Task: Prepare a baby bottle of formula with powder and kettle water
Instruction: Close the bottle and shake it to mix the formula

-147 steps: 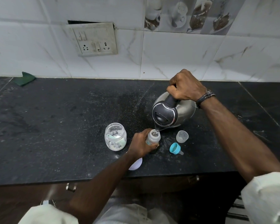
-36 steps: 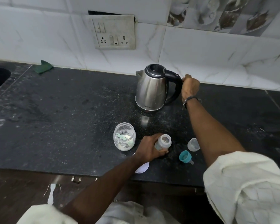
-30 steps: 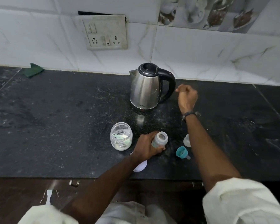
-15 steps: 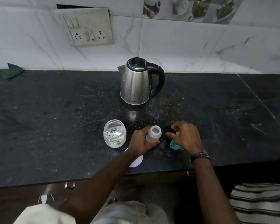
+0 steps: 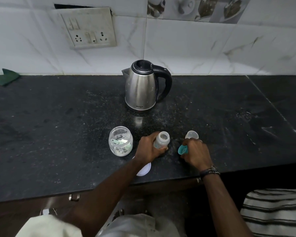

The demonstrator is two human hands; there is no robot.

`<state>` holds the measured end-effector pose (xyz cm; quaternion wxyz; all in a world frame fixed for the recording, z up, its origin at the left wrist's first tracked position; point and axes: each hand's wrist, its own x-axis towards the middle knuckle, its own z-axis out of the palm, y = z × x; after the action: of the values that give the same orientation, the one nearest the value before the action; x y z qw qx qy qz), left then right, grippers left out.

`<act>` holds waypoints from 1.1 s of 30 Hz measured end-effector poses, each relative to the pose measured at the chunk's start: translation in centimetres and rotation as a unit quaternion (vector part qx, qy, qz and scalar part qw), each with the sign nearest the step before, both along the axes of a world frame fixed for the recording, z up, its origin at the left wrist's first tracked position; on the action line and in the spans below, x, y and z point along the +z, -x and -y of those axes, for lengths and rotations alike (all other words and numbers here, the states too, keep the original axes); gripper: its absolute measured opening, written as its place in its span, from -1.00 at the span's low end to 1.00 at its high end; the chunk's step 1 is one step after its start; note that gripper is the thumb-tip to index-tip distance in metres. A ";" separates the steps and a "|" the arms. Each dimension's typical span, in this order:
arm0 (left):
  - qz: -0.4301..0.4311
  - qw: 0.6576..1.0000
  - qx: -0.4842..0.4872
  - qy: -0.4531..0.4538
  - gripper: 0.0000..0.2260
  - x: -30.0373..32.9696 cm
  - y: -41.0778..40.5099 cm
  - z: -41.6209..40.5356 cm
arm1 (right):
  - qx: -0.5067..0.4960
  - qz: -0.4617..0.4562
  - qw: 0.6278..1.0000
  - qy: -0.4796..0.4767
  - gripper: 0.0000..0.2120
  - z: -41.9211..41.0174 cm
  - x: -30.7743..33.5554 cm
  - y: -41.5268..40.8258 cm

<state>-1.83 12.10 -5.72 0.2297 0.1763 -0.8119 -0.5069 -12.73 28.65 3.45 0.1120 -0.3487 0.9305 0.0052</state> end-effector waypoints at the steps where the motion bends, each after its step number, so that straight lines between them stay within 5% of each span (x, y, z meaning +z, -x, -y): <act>1: 0.000 1.000 0.001 0.001 -0.52 0.0 0.0 0.0 | -0.007 0.014 1.000 0.010 -0.56 0.0 0.0 0.0; 9: 0.008 1.000 0.001 0.002 -0.52 -0.3 0.1 0.2 | -0.041 0.107 0.979 0.170 -0.35 1.1 2.3 -0.1; 13: 0.005 1.000 -0.004 -0.009 -0.52 -0.4 0.2 0.2 | -0.009 0.089 0.976 0.197 -0.45 2.4 4.8 0.1; 17: -0.004 1.000 -0.002 -0.019 -0.52 -0.4 0.1 0.1 | 0.071 0.062 0.983 0.157 -0.56 4.1 6.4 -0.6; 22: 0.001 1.000 0.001 -0.021 -0.51 -0.4 0.1 0.1 | 0.127 0.059 0.986 0.088 -0.47 5.8 6.5 -1.2; 33: -0.001 1.000 -0.004 -0.005 -0.53 -0.9 0.3 0.4 | 0.133 0.059 0.989 0.035 -0.57 7.3 6.1 -1.1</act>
<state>-2.12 11.74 -6.58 0.2279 0.1737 -0.8096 -0.5123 -11.61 21.35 9.55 0.1524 -0.4724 0.8675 -0.0331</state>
